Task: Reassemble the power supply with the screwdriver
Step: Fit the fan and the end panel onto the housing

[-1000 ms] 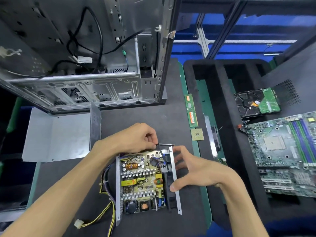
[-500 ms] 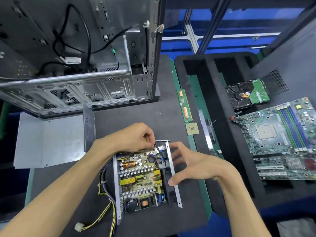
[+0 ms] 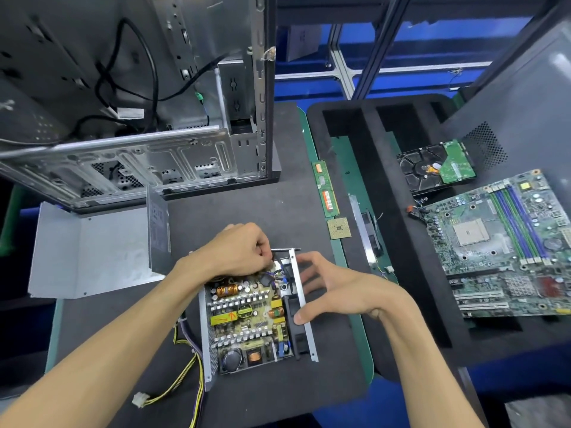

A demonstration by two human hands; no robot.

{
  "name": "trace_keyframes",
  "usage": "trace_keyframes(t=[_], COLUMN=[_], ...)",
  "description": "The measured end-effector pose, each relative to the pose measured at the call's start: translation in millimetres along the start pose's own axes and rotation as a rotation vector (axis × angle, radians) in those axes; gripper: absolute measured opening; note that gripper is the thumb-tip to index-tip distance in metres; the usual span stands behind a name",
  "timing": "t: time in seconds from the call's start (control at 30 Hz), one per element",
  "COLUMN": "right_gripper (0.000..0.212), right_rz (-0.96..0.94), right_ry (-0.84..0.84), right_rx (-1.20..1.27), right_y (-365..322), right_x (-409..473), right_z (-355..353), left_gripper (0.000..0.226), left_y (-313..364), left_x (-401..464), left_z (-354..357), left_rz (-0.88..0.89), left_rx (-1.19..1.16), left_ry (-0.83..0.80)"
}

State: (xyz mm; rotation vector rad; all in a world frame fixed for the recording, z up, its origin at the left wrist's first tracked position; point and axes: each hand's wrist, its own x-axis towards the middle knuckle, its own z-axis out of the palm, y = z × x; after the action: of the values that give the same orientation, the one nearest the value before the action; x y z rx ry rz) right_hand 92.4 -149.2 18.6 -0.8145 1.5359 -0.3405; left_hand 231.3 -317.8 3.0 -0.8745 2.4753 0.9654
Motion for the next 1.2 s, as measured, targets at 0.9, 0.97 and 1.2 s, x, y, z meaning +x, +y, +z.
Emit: trace_keyframes(t=[0.9, 0.97, 1.2], right_gripper=[0.100, 0.101, 0.103], right_rz=[-0.046, -0.046, -0.038], right_ry=[0.037, 0.038, 0.024], right_rx=[0.051, 0.054, 0.028], right_y=[15, 15, 13], right_x=[4, 5, 5], right_z=[5, 5, 4], left_gripper=[0.018, 0.021, 0.015], left_y=[7, 7, 24], left_x=[-6, -4, 0], left_z=[11, 12, 5], left_rz=[-0.122, -0.117, -0.185], left_rx=[0.010, 0.048, 0.198], left_ry=[0.060, 0.067, -0.029])
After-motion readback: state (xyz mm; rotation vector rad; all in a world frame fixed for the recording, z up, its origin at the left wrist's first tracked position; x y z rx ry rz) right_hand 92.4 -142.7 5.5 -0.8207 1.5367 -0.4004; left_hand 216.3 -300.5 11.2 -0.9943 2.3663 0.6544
